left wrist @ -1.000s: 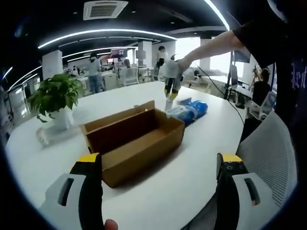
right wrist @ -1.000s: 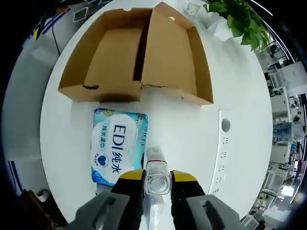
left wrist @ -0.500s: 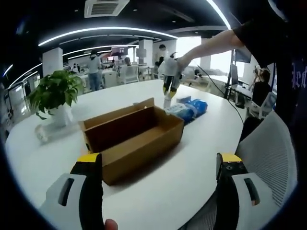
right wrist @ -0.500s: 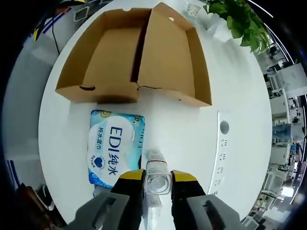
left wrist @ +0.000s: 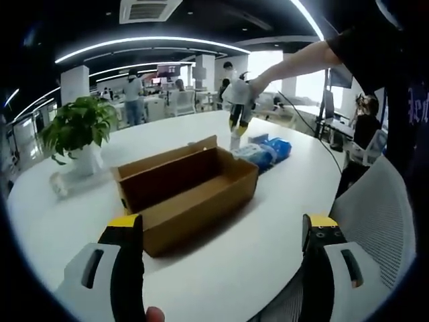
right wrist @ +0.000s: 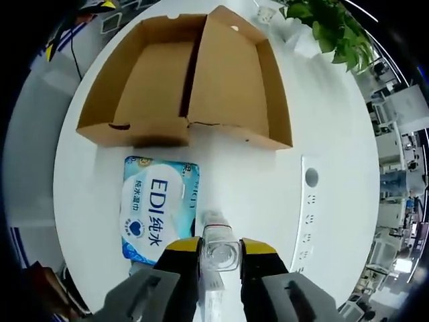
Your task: Operate the shoe box by opening the lid, removing the specified soft item, and placing it in the target area until the item is outside and the box remains undamaged.
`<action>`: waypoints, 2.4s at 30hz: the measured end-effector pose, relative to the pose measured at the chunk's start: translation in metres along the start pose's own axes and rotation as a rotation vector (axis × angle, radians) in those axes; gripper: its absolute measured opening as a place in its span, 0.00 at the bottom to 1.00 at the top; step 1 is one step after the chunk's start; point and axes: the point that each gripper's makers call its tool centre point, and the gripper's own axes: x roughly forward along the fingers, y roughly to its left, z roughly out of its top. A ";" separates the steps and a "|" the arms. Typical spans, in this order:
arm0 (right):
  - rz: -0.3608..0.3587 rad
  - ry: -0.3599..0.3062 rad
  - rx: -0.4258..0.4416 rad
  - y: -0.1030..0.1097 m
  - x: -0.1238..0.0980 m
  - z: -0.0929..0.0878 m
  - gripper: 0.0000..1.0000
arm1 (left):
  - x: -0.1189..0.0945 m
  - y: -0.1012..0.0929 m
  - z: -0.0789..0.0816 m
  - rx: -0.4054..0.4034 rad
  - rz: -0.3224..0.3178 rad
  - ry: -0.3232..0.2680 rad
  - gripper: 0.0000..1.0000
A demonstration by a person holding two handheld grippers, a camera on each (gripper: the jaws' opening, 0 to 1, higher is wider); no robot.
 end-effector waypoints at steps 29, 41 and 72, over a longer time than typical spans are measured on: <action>-0.027 -0.078 0.083 -0.007 -0.011 0.010 0.42 | 0.009 0.039 -0.003 -0.084 0.096 0.019 0.93; -0.055 -0.151 0.181 -0.019 -0.019 0.023 0.42 | 0.023 0.069 -0.026 -0.179 0.161 0.083 0.68; -0.105 -0.312 0.555 -0.052 -0.023 0.062 0.33 | 0.045 0.140 -0.051 -0.356 0.417 0.146 0.14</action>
